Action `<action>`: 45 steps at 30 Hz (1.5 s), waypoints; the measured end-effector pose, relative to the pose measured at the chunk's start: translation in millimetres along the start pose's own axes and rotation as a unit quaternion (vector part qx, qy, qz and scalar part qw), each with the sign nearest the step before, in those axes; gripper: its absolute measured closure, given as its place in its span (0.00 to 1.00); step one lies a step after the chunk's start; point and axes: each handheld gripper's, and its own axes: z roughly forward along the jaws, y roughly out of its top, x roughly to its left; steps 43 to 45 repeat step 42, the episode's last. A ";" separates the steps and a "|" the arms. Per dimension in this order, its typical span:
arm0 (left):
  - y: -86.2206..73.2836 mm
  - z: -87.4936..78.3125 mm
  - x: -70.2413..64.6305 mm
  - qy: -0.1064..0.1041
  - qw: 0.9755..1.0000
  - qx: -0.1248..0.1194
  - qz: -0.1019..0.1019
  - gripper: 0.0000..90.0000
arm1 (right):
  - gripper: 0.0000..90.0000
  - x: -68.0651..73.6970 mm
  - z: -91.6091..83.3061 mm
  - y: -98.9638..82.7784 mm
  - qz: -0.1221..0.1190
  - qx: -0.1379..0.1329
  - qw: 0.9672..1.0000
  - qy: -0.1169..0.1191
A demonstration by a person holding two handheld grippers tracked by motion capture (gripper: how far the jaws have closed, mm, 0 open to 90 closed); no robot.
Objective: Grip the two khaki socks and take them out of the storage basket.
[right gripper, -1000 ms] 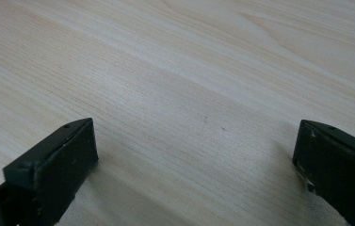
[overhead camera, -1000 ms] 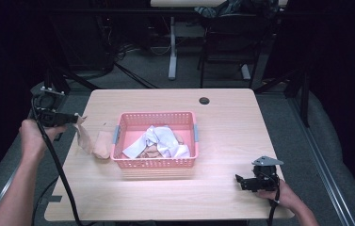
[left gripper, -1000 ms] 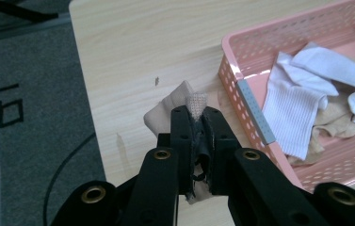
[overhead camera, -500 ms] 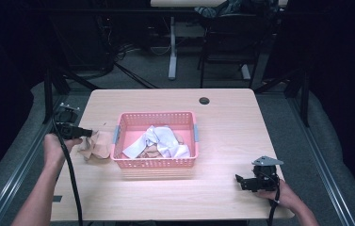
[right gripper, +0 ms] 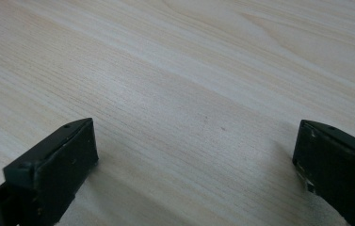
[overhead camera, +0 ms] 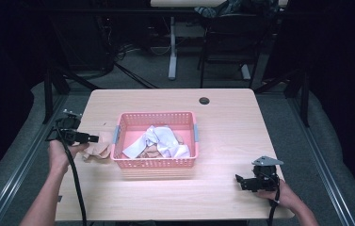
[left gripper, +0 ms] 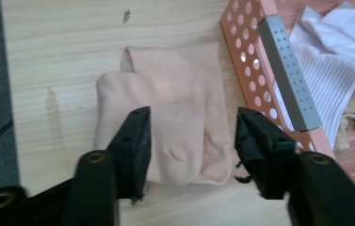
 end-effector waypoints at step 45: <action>-127.6 -7.1 -23.7 0.079 0.995 0.004 0.059 0.05 | 0.00 0.0 0.0 0.0 0.000 0.000 1.000 0.000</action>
